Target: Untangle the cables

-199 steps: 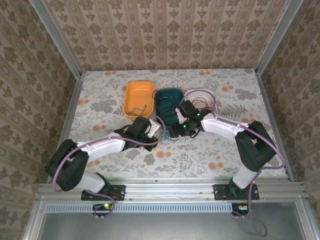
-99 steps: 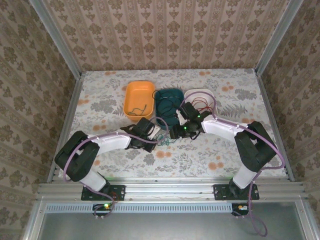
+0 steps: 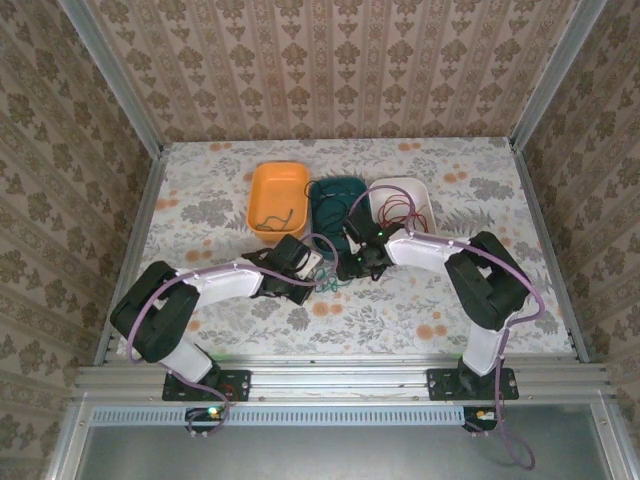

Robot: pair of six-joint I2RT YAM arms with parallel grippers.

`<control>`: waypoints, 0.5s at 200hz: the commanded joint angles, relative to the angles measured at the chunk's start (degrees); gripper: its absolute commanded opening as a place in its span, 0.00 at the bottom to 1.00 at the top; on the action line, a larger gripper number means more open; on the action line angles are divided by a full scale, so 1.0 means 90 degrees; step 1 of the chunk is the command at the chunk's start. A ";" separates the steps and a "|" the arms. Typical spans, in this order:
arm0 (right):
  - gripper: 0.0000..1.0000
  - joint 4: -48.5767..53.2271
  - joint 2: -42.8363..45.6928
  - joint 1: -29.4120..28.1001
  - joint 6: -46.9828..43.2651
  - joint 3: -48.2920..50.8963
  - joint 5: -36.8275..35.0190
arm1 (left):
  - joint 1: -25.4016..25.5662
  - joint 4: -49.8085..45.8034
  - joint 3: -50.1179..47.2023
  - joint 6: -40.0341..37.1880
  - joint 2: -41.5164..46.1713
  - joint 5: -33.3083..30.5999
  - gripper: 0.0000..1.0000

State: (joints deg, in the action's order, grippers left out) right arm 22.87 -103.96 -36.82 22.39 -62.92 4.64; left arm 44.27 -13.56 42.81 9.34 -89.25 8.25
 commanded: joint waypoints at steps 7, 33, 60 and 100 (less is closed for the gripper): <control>0.53 0.0188 -0.0235 -0.0274 -0.0180 -0.0267 -0.0922 | 0.0093 -0.0328 0.0125 -0.0130 -0.0114 -0.0028 0.00; 0.42 0.0362 -0.0398 -0.0420 -0.0168 -0.0288 -0.1541 | 0.0100 -0.0341 0.0117 -0.0187 -0.0002 -0.0011 0.00; 0.22 0.0304 -0.0354 -0.0421 -0.0116 -0.0087 -0.1717 | 0.0098 -0.0356 0.0053 -0.0220 0.0195 -0.0200 0.00; 0.05 0.0232 0.0137 -0.0411 -0.0029 0.0528 -0.1802 | 0.0011 -0.0383 -0.0099 0.0123 0.0774 -0.1823 0.00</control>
State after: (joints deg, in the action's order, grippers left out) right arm 22.22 -105.03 -40.56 21.17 -62.50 -8.84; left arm 44.64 -15.42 42.89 8.99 -86.80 2.07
